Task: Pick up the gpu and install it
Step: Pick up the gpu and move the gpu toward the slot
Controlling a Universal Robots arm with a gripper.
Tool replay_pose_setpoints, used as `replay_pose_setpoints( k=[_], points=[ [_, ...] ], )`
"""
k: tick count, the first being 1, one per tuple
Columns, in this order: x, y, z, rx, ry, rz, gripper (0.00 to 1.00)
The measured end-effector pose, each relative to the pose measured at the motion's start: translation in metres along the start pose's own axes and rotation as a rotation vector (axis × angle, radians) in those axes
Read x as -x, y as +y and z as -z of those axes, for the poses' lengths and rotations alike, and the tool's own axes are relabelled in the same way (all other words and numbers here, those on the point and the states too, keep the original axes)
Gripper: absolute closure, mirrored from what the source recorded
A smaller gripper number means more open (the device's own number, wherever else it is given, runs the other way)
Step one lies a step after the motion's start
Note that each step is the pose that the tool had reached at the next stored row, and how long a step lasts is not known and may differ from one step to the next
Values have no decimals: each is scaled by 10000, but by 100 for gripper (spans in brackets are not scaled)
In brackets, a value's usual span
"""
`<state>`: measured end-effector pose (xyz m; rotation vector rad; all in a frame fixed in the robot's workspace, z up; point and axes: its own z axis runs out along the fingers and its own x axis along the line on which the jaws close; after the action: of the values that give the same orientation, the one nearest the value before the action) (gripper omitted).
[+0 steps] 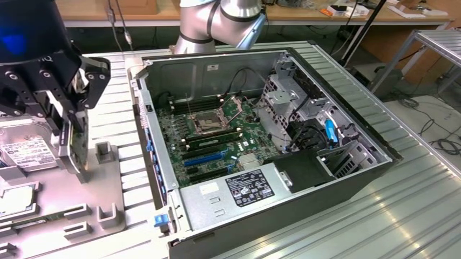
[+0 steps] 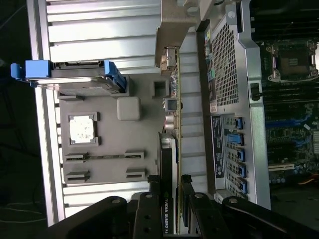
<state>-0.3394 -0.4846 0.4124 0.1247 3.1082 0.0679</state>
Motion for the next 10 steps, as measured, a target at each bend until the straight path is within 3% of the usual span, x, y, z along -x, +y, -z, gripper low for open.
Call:
replay_pose_setpoints(
  k=[10],
  points=[
    [5,8,185,0,0,0,73]
  ],
)
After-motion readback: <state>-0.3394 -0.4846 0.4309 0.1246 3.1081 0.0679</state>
